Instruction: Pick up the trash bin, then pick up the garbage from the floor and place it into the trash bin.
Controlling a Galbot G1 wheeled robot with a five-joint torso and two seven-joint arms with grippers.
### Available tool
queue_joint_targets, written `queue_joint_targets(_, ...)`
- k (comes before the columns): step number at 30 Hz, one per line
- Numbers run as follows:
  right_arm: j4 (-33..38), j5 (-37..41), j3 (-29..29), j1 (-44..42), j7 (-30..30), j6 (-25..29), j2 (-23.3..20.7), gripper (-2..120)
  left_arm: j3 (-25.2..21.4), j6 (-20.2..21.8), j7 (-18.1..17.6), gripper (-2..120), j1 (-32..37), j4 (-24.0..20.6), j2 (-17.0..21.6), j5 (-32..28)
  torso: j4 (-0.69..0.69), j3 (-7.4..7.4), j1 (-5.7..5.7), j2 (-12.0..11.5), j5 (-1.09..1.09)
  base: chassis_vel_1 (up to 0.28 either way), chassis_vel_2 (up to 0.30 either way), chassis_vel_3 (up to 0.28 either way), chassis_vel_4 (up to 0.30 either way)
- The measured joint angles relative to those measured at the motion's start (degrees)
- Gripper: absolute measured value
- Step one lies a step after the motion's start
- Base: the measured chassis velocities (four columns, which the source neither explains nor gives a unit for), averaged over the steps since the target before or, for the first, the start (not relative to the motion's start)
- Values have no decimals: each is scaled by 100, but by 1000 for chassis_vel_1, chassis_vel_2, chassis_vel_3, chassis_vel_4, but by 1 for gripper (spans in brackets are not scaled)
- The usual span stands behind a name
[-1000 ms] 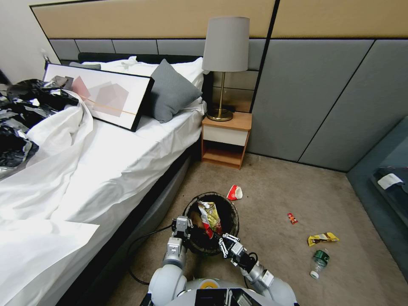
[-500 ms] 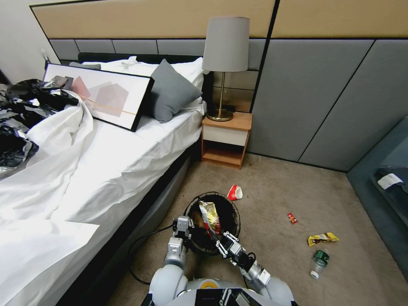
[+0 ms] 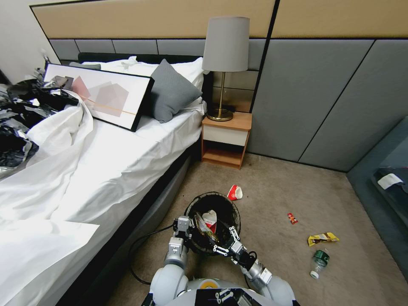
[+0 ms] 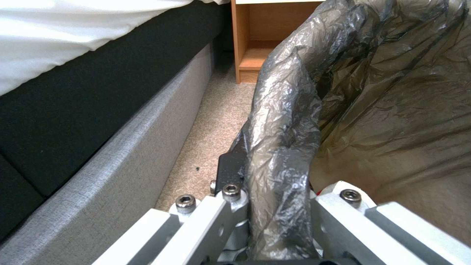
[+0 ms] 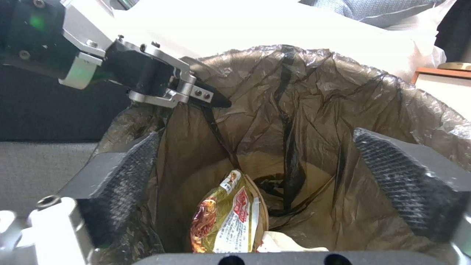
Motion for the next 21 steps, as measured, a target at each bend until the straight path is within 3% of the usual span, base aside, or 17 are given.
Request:
queue_joint_targets(10, 636, 44, 174, -222, 228, 119, 5, 100, -21, -8, -4, 1, 5, 5, 18, -3, 0, 0, 0, 0, 0, 0, 0, 0, 0)
queue_joint_targets(13, 1065, -7, 289, -334, 723, 140, 70, 100, -25, -12, -5, 1, 4, 30, 17, -4, 1, 0, 0, 0, 0, 0, 0, 0, 0)
queue_joint_targets(15, 1479, -279, 499, -424, 1587, 117, 190, 100, -29, -16, -6, 1, 4, 31, 20, -7, -1, 0, 0, 0, -3, 0, 0, 0, 0)
queue_joint_targets(21, 1764, -503, 775, -443, 2599, -305, 244, 100, -42, -17, -8, 1, 5, 5, 27, -16, 0, 0, 0, 0, 0, 0, 0, 0, 0)
